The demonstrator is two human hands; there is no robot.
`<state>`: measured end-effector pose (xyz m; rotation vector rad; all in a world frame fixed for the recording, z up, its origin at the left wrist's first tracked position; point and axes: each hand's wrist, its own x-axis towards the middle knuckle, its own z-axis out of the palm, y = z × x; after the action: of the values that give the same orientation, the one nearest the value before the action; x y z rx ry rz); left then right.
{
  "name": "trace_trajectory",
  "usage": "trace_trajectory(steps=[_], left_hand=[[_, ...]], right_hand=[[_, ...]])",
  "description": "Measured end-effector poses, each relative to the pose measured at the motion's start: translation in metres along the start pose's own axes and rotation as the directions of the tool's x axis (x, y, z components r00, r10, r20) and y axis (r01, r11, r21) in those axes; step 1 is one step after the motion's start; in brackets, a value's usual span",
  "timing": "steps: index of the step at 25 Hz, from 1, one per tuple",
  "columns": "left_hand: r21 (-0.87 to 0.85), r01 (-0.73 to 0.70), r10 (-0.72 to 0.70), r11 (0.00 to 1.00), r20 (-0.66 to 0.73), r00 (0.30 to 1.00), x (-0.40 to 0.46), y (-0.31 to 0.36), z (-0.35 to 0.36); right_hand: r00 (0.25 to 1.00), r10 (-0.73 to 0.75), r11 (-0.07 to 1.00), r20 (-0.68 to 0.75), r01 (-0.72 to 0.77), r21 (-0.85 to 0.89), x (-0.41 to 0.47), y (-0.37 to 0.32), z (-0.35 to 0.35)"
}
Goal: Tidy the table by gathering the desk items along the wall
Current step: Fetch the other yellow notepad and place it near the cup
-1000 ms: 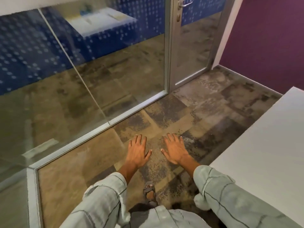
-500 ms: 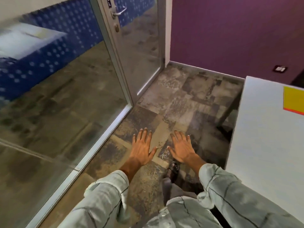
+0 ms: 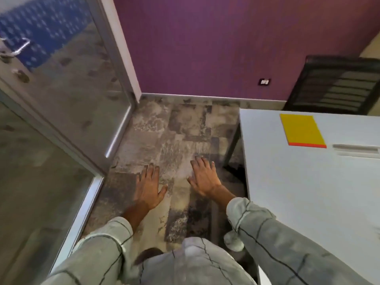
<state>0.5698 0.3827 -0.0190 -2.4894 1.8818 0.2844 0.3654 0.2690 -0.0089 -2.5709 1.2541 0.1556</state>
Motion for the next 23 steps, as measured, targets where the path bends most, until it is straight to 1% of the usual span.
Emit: trace_trajectory(steps=[1,3,6,9,11,13,14,15,16,17,18,20,21,23], left_hand=[[0.009,-0.061,0.061,0.998,-0.019,0.998,0.022,0.008,-0.003],[0.038,-0.171,0.171,0.985,0.000,0.985,0.072,0.033,-0.012],[0.006,-0.324,0.324,0.946,0.034,0.945,0.138,0.076,-0.017],[-0.023,-0.464,0.464,0.886,0.046,0.884,0.201,0.121,-0.015],[-0.019,-0.544,0.544,0.839,0.078,0.835,0.239,0.149,-0.009],[-0.008,-0.635,0.632,0.773,0.114,0.767,0.284,0.176,-0.001],[0.001,-0.669,0.664,0.743,0.128,0.737,0.307,0.188,0.001],[0.007,-0.694,0.686,0.720,0.144,0.713,0.330,0.201,0.000],[0.012,-0.716,0.706,0.698,0.155,0.691,0.353,0.213,-0.001],[0.013,-0.747,0.735,0.665,0.164,0.658,0.378,0.226,-0.004],[0.008,-0.780,0.767,0.626,0.171,0.618,0.399,0.238,-0.007],[-0.001,-0.837,0.823,0.547,0.180,0.538,0.438,0.262,-0.016],[0.003,-0.855,0.839,0.519,0.191,0.510,0.454,0.275,-0.021],[-0.031,-0.867,0.845,0.497,0.245,0.475,0.479,0.303,-0.028]], right_hand=[[0.999,0.030,0.999,-0.030,-0.030,-0.014,0.009,0.016,-0.004],[0.990,0.131,0.991,-0.050,-0.131,0.004,0.022,0.050,-0.016],[0.958,0.281,0.959,-0.065,-0.277,0.062,0.031,0.096,-0.024],[0.904,0.421,0.904,-0.075,-0.411,0.119,0.042,0.141,-0.022],[0.844,0.532,0.840,-0.064,-0.517,0.166,0.050,0.171,-0.021],[0.733,0.677,0.722,-0.068,-0.644,0.254,0.064,0.199,-0.020],[0.652,0.755,0.632,-0.064,-0.700,0.332,0.071,0.211,-0.021],[0.557,0.829,0.519,-0.046,-0.736,0.435,0.077,0.221,-0.022],[0.466,0.884,0.402,-0.019,-0.741,0.538,0.083,0.230,-0.024],[0.386,0.922,0.297,0.011,-0.726,0.621,0.090,0.240,-0.027],[0.323,0.946,0.216,0.034,-0.703,0.678,0.095,0.247,-0.028],[0.212,0.974,0.080,0.075,-0.639,0.765,0.104,0.260,-0.034],[0.155,0.982,0.006,0.106,-0.589,0.808,0.109,0.265,-0.038],[0.023,0.976,-0.182,0.214,-0.445,0.877,0.115,0.278,-0.049]])
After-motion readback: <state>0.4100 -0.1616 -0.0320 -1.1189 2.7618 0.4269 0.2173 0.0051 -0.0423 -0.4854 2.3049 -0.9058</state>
